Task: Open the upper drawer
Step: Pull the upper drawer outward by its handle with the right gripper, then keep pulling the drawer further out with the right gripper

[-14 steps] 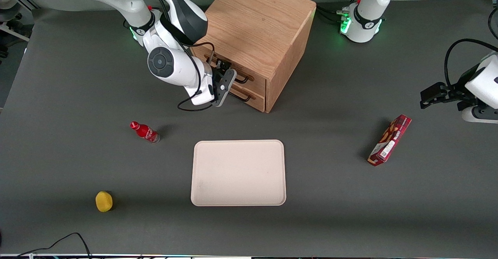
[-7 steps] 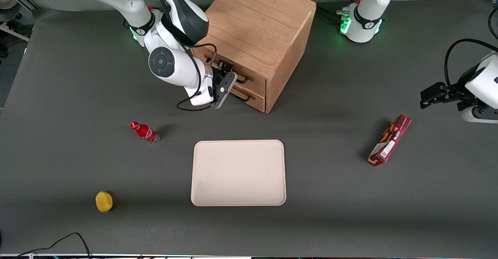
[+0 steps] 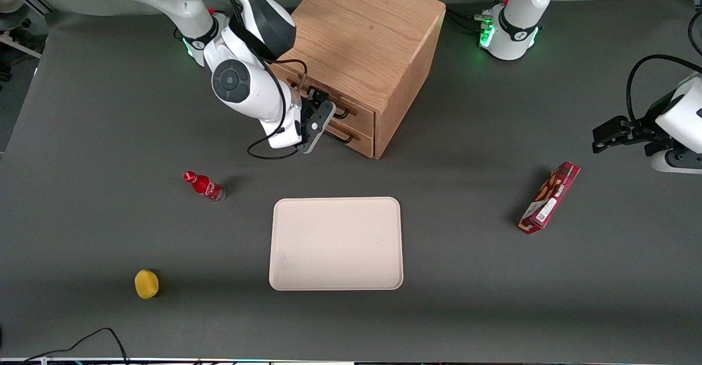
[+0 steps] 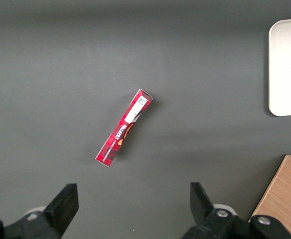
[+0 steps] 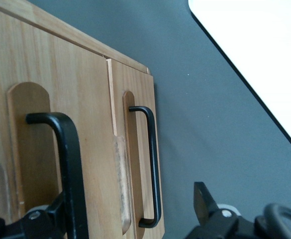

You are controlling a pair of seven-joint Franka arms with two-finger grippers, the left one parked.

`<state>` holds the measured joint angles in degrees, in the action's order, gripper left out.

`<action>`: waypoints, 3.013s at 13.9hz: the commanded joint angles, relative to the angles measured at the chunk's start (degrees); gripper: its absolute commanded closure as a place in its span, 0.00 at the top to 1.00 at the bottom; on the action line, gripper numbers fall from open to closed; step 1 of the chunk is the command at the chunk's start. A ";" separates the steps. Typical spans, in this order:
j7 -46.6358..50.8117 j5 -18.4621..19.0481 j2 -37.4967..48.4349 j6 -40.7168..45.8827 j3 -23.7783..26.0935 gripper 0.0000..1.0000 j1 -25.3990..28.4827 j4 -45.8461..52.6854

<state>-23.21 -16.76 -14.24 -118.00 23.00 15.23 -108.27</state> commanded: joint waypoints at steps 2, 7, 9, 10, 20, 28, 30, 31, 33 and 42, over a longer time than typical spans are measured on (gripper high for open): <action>1.51 3.84 -2.64 0.05 -0.59 1.00 -0.02 4.29; 0.98 4.80 -3.78 0.14 -1.03 1.00 -0.46 5.09; 0.80 5.78 -4.04 0.41 -1.11 1.00 -0.64 5.44; -0.24 5.78 -4.04 0.41 -1.20 1.00 -0.81 5.53; -4.12 5.87 -6.32 0.58 -1.73 1.00 -3.36 8.16; -8.16 8.41 -8.35 2.07 -3.40 1.00 -4.77 11.23; -8.78 9.38 -8.88 3.56 -3.40 1.00 -5.38 12.73; -8.87 9.82 -9.05 4.09 -3.40 1.00 -5.91 13.34; -10.00 10.00 -10.02 5.93 -3.49 1.00 -6.09 15.19; -10.19 11.58 -15.20 8.41 -3.49 1.00 -7.05 22.84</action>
<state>-32.61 -6.87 -26.80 -110.98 19.38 8.00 -89.46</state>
